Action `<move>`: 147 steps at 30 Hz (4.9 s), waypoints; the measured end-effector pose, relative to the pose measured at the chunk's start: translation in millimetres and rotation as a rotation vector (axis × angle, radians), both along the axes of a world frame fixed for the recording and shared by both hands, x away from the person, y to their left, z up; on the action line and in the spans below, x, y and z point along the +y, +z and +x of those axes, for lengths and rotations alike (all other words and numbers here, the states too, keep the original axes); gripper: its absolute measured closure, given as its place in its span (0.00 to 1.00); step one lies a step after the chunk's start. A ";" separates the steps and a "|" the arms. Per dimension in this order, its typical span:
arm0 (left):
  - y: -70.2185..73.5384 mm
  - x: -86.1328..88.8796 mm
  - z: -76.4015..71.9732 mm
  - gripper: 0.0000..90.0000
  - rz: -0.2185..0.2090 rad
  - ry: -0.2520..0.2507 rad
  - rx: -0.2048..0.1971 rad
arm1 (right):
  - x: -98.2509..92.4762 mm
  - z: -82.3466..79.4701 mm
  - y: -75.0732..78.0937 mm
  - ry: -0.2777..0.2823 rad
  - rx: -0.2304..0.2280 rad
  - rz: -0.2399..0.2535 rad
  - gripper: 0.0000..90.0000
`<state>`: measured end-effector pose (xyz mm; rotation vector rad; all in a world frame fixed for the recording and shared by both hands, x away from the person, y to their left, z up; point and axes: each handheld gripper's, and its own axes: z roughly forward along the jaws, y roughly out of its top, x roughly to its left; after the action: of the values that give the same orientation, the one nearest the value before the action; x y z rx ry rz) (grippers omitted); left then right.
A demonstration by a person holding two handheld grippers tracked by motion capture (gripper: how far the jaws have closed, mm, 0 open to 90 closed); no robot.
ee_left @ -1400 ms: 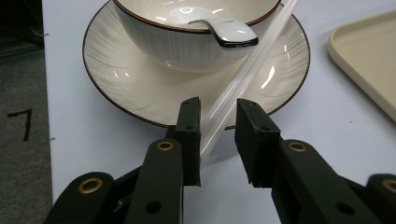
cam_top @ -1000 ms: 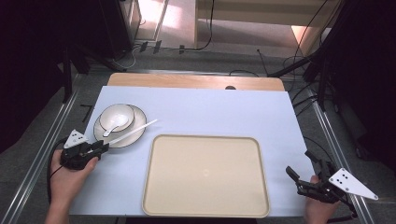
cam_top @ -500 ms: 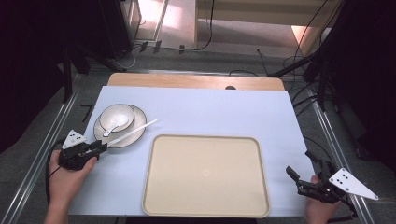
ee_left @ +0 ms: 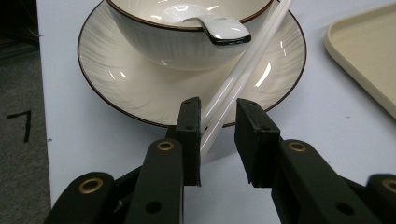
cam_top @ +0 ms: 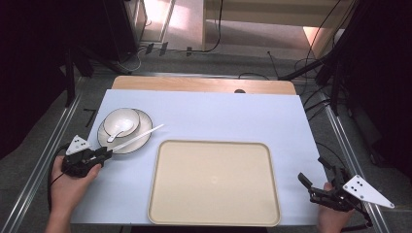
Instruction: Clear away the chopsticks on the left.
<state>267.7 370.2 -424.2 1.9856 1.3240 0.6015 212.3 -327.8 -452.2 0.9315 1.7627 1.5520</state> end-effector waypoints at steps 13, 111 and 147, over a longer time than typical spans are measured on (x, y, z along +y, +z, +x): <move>0.2 -6.0 0.3 0.79 0.039 -0.027 0.017 | -0.5 0.1 -0.3 0.000 0.003 0.001 0.13; -3.8 -112.9 -40.4 0.95 -0.116 -0.276 0.246 | -4.8 -0.1 -1.3 -0.010 0.001 0.013 0.13; -29.5 -147.2 -62.2 0.80 -0.175 -0.262 0.294 | -4.2 0.5 -2.1 -0.009 0.007 0.012 0.13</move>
<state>205.5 223.0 -453.7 2.1094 1.2067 0.0690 212.8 -332.0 -454.3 0.9509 1.7539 1.5564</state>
